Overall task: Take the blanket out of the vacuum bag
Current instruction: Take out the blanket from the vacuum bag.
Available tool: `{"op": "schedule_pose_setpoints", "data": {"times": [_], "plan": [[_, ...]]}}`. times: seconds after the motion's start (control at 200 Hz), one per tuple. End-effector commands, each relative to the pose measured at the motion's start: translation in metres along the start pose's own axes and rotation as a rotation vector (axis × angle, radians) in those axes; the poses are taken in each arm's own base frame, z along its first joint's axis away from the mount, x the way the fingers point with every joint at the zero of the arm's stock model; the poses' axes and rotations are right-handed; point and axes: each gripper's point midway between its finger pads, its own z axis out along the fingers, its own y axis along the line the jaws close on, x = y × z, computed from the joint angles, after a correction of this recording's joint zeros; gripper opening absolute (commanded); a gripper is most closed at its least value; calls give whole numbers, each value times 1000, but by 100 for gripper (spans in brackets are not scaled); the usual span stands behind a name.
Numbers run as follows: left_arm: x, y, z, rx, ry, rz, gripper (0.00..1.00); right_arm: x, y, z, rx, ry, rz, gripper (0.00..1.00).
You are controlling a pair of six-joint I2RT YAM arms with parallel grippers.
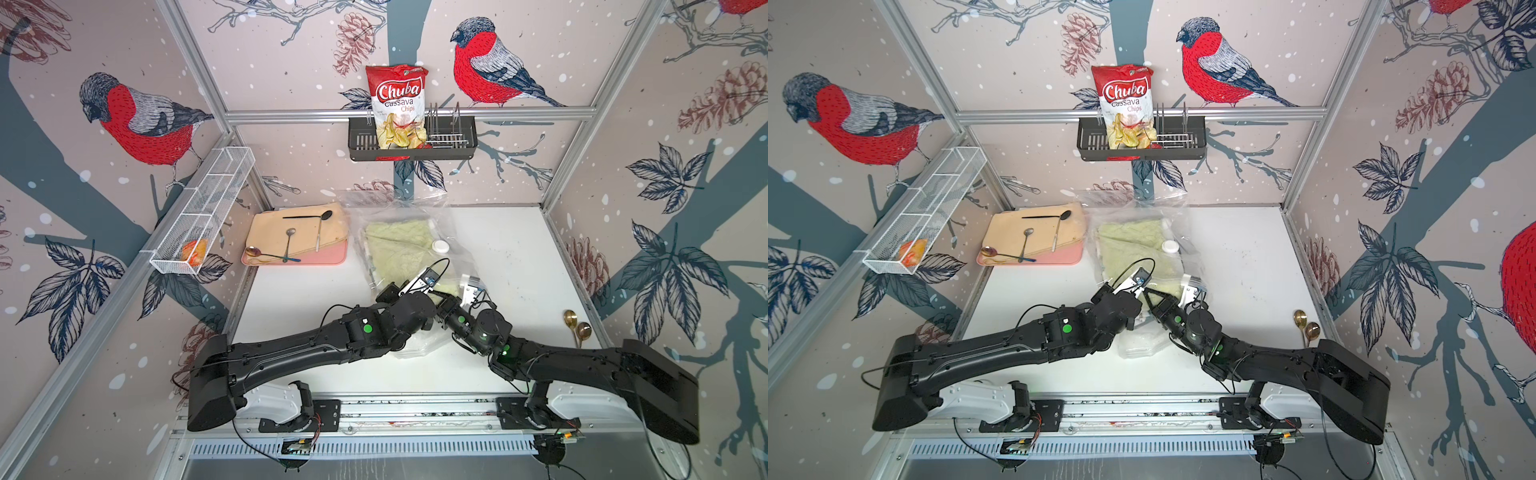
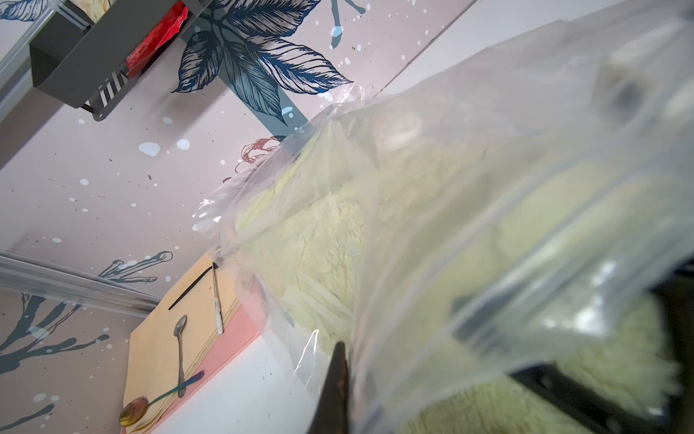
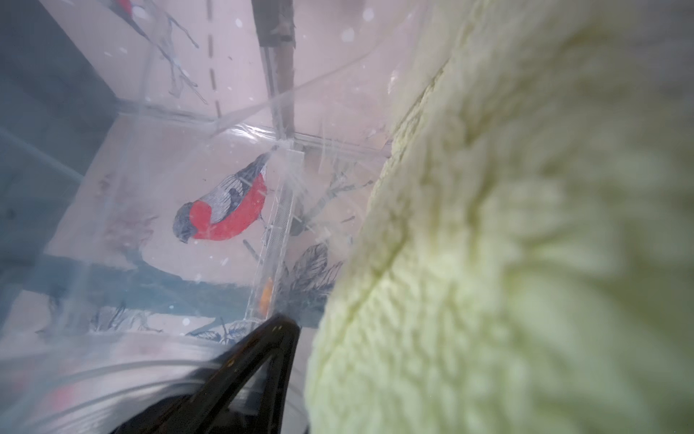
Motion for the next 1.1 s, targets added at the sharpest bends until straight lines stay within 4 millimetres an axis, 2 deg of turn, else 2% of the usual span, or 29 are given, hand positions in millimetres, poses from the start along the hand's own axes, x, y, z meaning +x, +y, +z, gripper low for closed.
{"op": "schedule_pose_setpoints", "data": {"times": [0.0, 0.245, 0.395, 0.43, 0.46, 0.795, 0.941, 0.991, 1.096], "plan": [[-8, 5, 1, -14, -32, -52, 0, 4, -1, -8, 29, -11, -50, 0], [-7, 13, 2, -41, -36, -92, 0, 23, -5, -45, 67, -11, -97, 0], [-10, 24, -2, -79, -60, -122, 0, 28, 8, -60, 57, -19, -174, 0], [-11, 26, -3, -80, -65, -133, 0, 28, 15, -64, 47, -28, -191, 0], [-3, 24, 0, -80, -53, -122, 0, 28, 21, -67, 42, -36, -208, 0], [4, 34, 8, -50, -38, -221, 0, 22, 112, -81, -33, -86, -377, 0], [5, 36, 8, -48, -39, -247, 0, -2, 147, -87, -55, -164, -421, 0], [5, 36, 8, -49, -39, -250, 0, -10, 164, -89, -74, -187, -452, 0], [7, 36, 9, -53, -36, -252, 0, -35, 188, -89, -72, -263, -499, 0]]}}
